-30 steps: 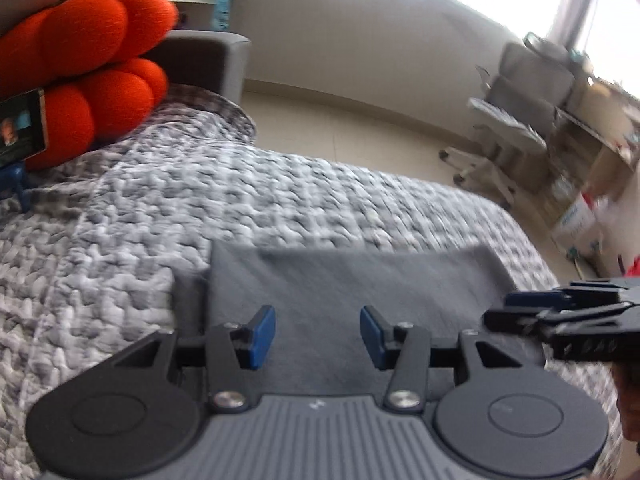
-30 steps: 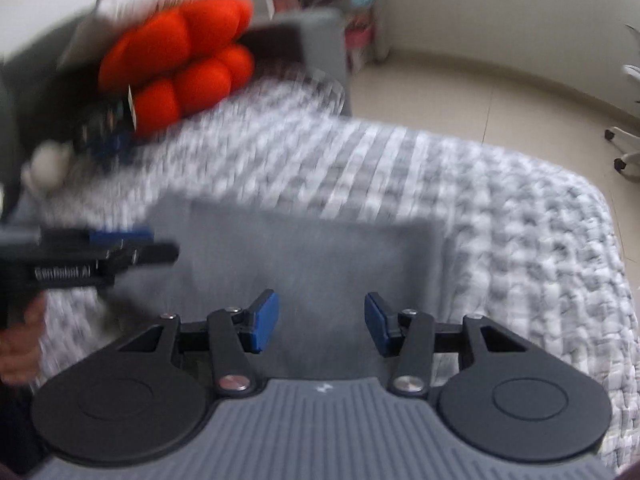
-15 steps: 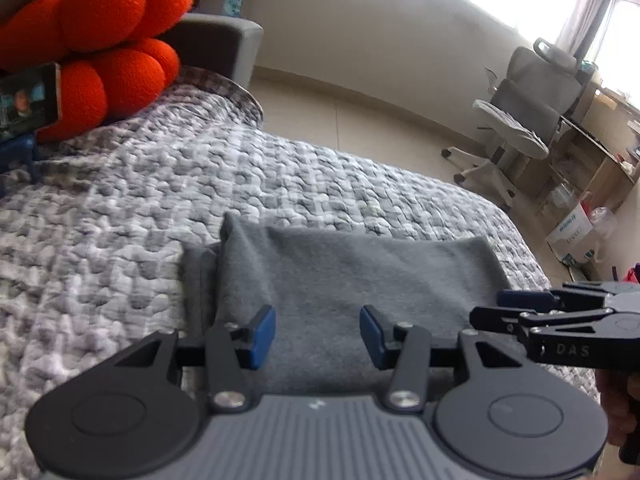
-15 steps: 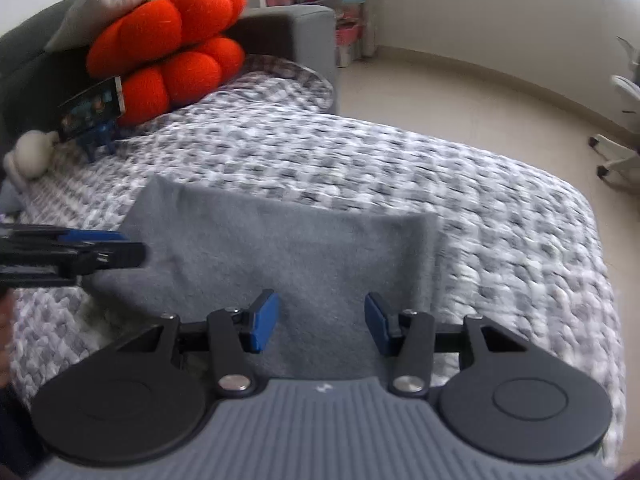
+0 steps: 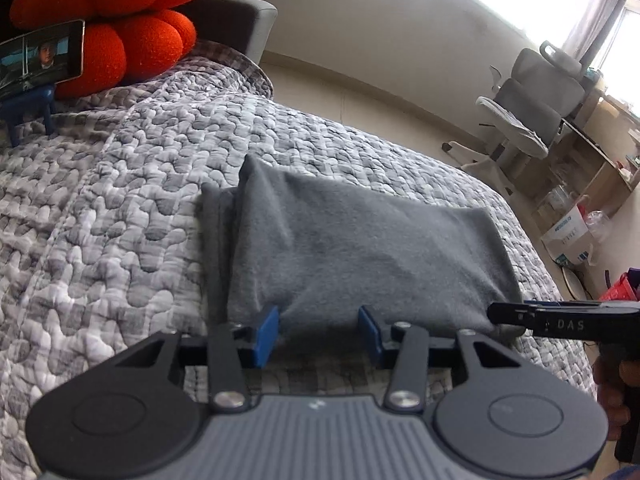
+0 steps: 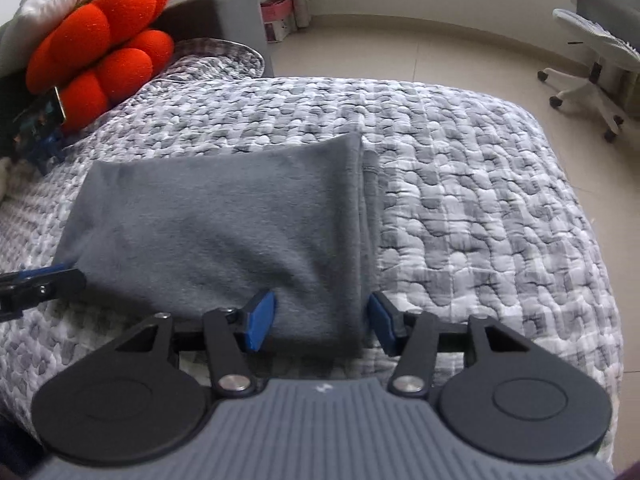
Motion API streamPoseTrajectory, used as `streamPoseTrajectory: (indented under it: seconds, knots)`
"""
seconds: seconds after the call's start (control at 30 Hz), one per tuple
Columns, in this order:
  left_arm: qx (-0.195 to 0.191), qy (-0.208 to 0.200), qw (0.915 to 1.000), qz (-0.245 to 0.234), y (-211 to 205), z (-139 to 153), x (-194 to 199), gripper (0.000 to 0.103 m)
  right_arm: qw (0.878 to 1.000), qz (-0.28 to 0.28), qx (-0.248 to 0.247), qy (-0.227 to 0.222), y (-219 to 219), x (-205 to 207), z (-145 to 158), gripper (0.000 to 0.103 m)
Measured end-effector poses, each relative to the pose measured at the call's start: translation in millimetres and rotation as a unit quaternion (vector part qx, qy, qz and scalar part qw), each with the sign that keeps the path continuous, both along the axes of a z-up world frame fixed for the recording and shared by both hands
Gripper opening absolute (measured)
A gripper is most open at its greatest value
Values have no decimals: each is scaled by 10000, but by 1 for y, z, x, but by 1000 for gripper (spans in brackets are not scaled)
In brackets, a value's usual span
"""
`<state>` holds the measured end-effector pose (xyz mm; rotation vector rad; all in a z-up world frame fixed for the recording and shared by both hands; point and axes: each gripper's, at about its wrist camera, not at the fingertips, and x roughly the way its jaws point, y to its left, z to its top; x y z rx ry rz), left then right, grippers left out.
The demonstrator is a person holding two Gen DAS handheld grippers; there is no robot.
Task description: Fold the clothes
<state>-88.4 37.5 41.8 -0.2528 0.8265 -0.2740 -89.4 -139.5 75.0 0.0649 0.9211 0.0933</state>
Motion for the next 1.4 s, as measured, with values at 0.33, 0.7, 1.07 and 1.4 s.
streamPoseTrajectory:
  seconds: [0.33,0.7,1.07,1.4]
  knots:
    - [-424,125,9988,191,27,9,1,43,9967,-151,-340,-727,-2,-12,24,55]
    - [-520,158,9979,339,43,14,4,44,9849,1676,-62,-420,103,3,2,10]
    - [-486,323,9977,355,46,8,9,44,9816,1739,251,-744,98,0,12,16]
    - [-637,400,9955,568,57,7,14,44,9740,2105,-247,-806,119,-4,1,23]
